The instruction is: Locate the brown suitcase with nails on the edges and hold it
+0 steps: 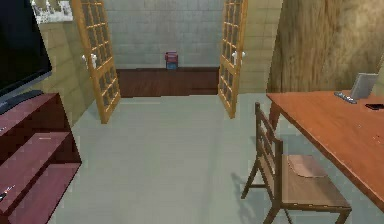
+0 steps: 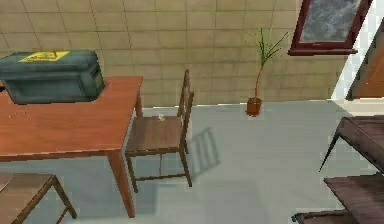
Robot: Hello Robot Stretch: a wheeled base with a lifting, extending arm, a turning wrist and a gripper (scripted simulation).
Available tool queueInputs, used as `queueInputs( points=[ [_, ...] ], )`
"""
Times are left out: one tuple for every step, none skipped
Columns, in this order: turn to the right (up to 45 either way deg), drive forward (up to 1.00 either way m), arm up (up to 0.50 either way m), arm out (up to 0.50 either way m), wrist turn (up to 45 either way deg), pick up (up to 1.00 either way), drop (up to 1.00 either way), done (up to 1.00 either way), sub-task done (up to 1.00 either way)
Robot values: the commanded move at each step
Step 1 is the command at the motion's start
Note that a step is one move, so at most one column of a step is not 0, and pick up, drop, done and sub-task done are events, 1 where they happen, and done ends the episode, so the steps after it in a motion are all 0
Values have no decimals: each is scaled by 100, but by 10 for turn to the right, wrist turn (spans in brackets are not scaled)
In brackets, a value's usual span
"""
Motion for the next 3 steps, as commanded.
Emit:
queueInputs(
  points=[
    [-60, 0, 0, 0, 0, 0, 0, 0, 0],
    [0, 30, 0, 0, 0, 0, 0, 0, 0],
    [-90, 0, 0, 0, 0, 0, 0, 0, 0]
  ],
)
